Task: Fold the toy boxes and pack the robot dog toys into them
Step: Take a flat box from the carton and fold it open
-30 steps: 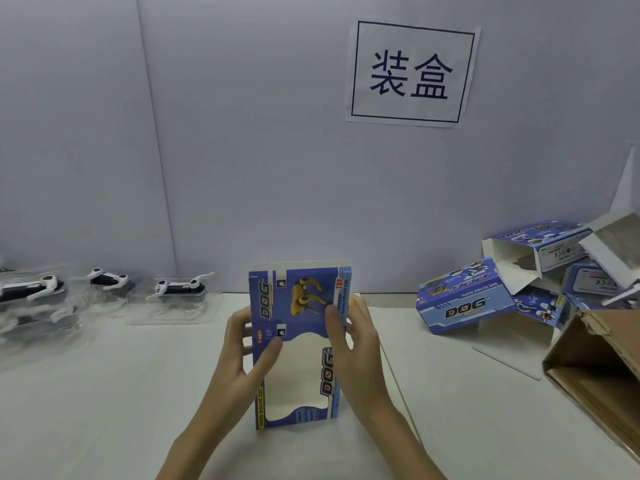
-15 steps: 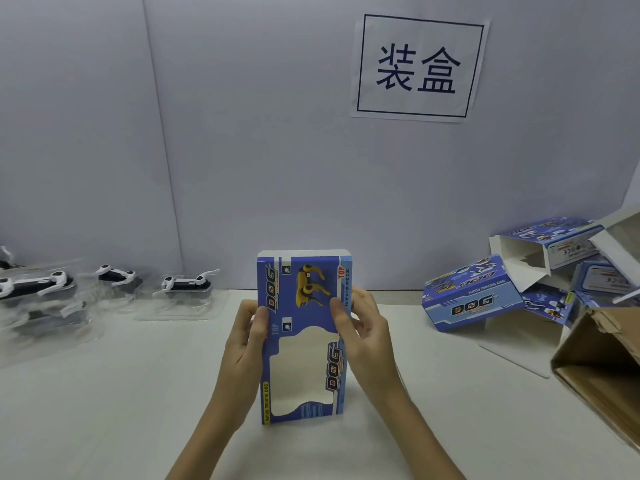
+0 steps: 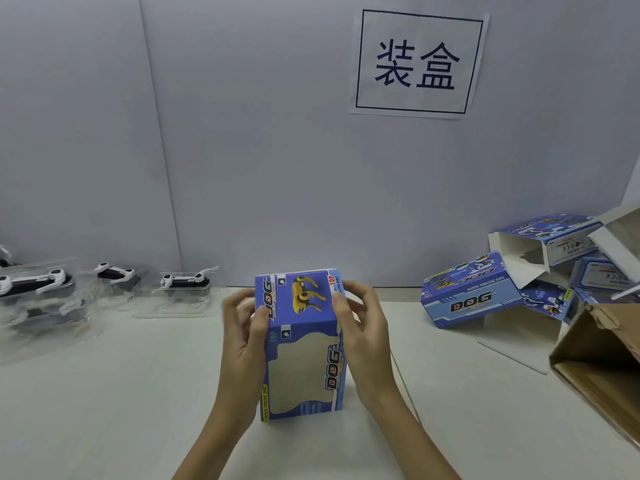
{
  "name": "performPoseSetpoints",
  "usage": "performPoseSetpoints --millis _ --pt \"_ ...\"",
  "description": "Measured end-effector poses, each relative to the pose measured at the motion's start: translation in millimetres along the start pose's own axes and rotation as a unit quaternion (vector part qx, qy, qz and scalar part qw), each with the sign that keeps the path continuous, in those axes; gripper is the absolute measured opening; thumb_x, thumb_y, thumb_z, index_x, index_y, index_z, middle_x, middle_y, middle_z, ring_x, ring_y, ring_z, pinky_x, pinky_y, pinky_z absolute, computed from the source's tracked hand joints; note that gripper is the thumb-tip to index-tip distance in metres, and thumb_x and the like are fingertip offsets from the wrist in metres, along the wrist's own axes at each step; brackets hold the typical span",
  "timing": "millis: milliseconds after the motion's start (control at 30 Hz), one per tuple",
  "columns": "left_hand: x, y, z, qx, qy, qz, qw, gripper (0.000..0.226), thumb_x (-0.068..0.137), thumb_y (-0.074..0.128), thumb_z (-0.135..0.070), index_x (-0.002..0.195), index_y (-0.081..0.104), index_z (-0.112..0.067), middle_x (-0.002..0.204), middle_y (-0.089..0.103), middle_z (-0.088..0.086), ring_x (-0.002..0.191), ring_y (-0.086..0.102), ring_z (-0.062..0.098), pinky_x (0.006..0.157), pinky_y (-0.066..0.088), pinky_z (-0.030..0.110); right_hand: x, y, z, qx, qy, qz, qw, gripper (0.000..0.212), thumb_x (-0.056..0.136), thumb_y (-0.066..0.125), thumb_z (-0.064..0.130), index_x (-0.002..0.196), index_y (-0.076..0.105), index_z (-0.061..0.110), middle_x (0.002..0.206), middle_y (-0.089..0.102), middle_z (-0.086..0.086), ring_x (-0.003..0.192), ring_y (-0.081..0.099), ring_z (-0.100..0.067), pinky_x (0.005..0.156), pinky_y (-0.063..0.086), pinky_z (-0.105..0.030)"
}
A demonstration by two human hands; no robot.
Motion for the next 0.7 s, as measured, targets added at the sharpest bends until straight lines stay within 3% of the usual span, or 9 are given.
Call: performPoseSetpoints --millis 100,200,333,400,467,533,567,633,700 --pt "0 -1 -1 -0.001 0.016 0.000 1.000 0.040 0.102 0.059 -0.047 0.138 0.042 -0.051 0.110 0.072 0.014 0.092 0.074 0.029 0.075 0.061 0.042 0 0 -5 0.027 0.019 0.009 0.999 0.040 0.097 0.066 0.046 0.134 0.052 0.041 0.121 0.068 0.000 0.108 0.073 -0.024 0.078 0.062 -0.042" --pt "0 0 -6 0.064 0.052 0.014 0.996 0.041 0.095 0.047 -0.053 0.128 0.062 -0.035 0.123 0.070 -0.001 0.112 0.069 0.030 0.084 0.055 0.044 -3 8 -7 0.001 -0.001 0.031 1.000 0.031 0.097 0.051 0.043 0.127 0.058 0.048 0.114 0.070 -0.005 0.100 0.075 -0.027 0.074 0.060 -0.047" --pt "0 0 -2 0.083 0.056 0.022 0.995 0.049 0.093 0.045 -0.061 0.126 0.060 -0.028 0.136 0.059 -0.003 0.128 0.059 0.026 0.103 0.051 0.055 -1 7 -10 -0.043 -0.013 0.033 0.998 0.018 0.098 0.046 0.044 0.110 0.059 0.046 0.109 0.074 0.001 0.099 0.075 -0.026 0.075 0.059 -0.056" --pt "-2 1 0 0.088 0.058 0.051 0.993 0.050 0.091 0.051 -0.064 0.133 0.055 -0.037 0.139 0.057 -0.011 0.127 0.061 0.019 0.101 0.054 0.039 1 7 -10 -0.033 -0.005 0.051 0.998 0.017 0.097 0.048 0.048 0.110 0.058 0.044 0.107 0.074 0.001 0.097 0.076 -0.027 0.074 0.059 -0.054" --pt "-6 4 4 0.101 0.058 0.076 0.990 0.063 0.088 0.064 -0.058 0.145 0.041 -0.046 0.143 0.054 -0.019 0.122 0.065 0.011 0.093 0.054 0.021 0 8 -11 -0.006 0.014 0.062 0.998 0.029 0.093 0.054 0.057 0.117 0.058 0.041 0.106 0.076 -0.002 0.095 0.076 -0.026 0.071 0.061 -0.044" --pt "-7 0 11 0.114 0.053 0.057 0.990 0.081 0.083 0.070 -0.054 0.153 0.030 -0.045 0.147 0.050 -0.023 0.126 0.063 0.009 0.096 0.056 0.027 -1 7 -13 0.012 0.033 0.052 0.998 0.042 0.090 0.060 0.059 0.126 0.055 0.039 0.106 0.077 -0.001 0.095 0.077 -0.021 0.069 0.061 -0.030" --pt "-6 -5 12 0.127 0.056 0.035 0.990 0.082 0.081 0.071 -0.056 0.152 0.033 -0.041 0.145 0.052 -0.025 0.124 0.063 0.009 0.096 0.057 0.032 -2 5 -14 0.021 0.046 0.045 0.998 0.045 0.089 0.061 0.057 0.129 0.054 0.036 0.108 0.077 0.000 0.097 0.077 -0.020 0.068 0.061 -0.027" --pt "-1 -14 12 0.153 0.062 0.002 0.986 0.068 0.078 0.070 -0.063 0.138 0.047 -0.043 0.133 0.061 -0.025 0.118 0.065 0.011 0.094 0.059 0.039 -1 2 -15 0.033 0.068 0.050 0.996 0.049 0.088 0.061 0.054 0.129 0.057 0.028 0.113 0.076 -0.004 0.102 0.076 -0.022 0.070 0.062 -0.029" --pt "2 -19 13 0.161 0.056 -0.007 0.985 0.053 0.080 0.067 -0.067 0.128 0.052 -0.051 0.127 0.066 -0.022 0.113 0.067 0.011 0.086 0.062 0.034 0 2 -13 0.004 0.056 0.080 0.995 0.049 0.088 0.062 0.053 0.131 0.059 0.028 0.122 0.073 0.001 0.113 0.072 -0.022 0.077 0.063 -0.032"
Point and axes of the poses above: each hand's wrist, its own x-axis towards the middle knuckle, its own y-axis out of the palm, z = x × y, the point moved 7 cm from there along x, towards the middle knuckle
